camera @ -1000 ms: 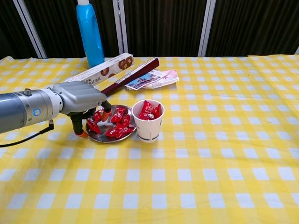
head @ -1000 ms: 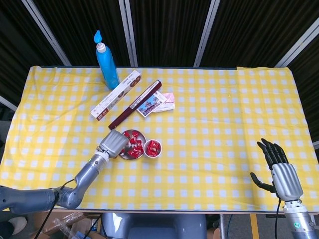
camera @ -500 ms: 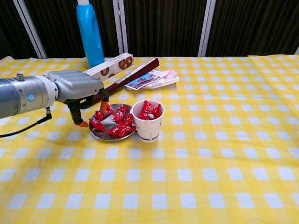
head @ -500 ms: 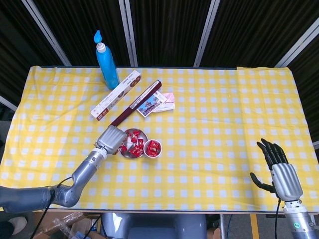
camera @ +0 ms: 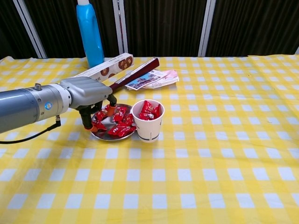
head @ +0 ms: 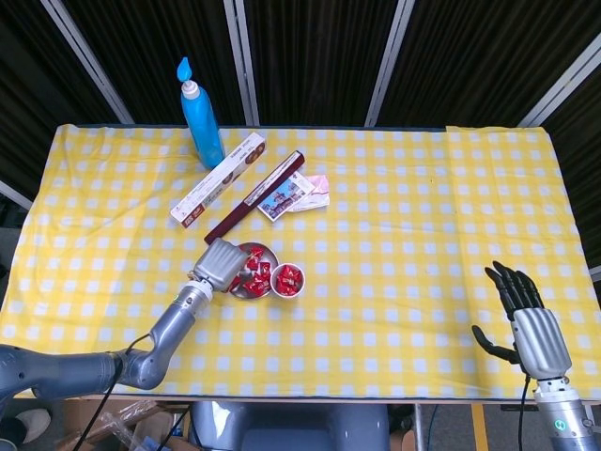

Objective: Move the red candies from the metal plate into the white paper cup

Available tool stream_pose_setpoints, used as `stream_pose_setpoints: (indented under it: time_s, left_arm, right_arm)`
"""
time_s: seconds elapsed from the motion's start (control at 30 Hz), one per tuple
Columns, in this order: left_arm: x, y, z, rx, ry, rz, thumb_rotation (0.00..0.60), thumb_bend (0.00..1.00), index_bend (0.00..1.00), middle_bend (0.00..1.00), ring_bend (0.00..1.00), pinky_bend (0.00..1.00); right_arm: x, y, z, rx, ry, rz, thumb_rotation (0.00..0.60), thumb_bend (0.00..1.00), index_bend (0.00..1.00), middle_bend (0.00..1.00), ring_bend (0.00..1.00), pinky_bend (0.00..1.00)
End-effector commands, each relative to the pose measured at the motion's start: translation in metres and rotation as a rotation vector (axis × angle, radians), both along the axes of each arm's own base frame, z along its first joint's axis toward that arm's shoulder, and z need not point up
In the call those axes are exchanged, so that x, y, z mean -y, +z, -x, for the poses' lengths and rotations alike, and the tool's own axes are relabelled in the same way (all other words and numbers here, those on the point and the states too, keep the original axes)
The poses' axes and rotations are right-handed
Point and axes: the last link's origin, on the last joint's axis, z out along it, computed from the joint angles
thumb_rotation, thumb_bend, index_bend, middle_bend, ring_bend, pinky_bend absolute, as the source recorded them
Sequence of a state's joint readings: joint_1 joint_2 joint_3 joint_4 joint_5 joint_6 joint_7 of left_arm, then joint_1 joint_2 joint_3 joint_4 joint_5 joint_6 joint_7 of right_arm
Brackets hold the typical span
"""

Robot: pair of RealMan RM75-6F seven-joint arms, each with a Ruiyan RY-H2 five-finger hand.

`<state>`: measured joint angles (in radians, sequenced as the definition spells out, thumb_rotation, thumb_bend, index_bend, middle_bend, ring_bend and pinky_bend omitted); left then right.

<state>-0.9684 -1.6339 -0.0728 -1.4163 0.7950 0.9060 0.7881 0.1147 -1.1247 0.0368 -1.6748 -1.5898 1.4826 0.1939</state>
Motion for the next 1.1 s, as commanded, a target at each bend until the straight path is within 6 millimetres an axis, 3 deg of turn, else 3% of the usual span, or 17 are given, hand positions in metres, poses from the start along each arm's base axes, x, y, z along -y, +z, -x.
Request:
stream_pose_setpoints:
  time_s: [0.03,0.63,0.9,1.1]
  left_arm:
    - [-0.001,-0.002,0.0,-0.007,-0.002,0.001,0.6,0.26,0.43,0.89,0.94,0.99]
    - [0.004,-0.006,0.011,-0.019,0.02,0.018,0.6,0.41,0.55,0.9,0.95,0.99]
    - [0.001,0.006,0.011,0.002,0.017,-0.005,0.6,0.46,0.57,0.9,0.95,0.99]
    - [-0.001,0.03,-0.012,0.091,-0.028,-0.046,0.6,0.46,0.57,0.9,0.95,0.99]
  right_arm:
    - [0.0,0.0,0.0,0.002,0.001,0.0,0.6,0.39,0.0,0.0,0.0,0.0]
    - [0.0,-0.001,0.0,-0.002,-0.001,0.0,0.6,0.39,0.0,0.0,0.0,0.0]
    - [0.0,-0.002,0.0,-0.005,-0.003,-0.003,0.6,0.39,0.0,0.0,0.0,0.0]
    - [0.0,-0.002,0.0,-0.006,-0.003,-0.002,0.6,0.39,0.0,0.0,0.0,0.0]
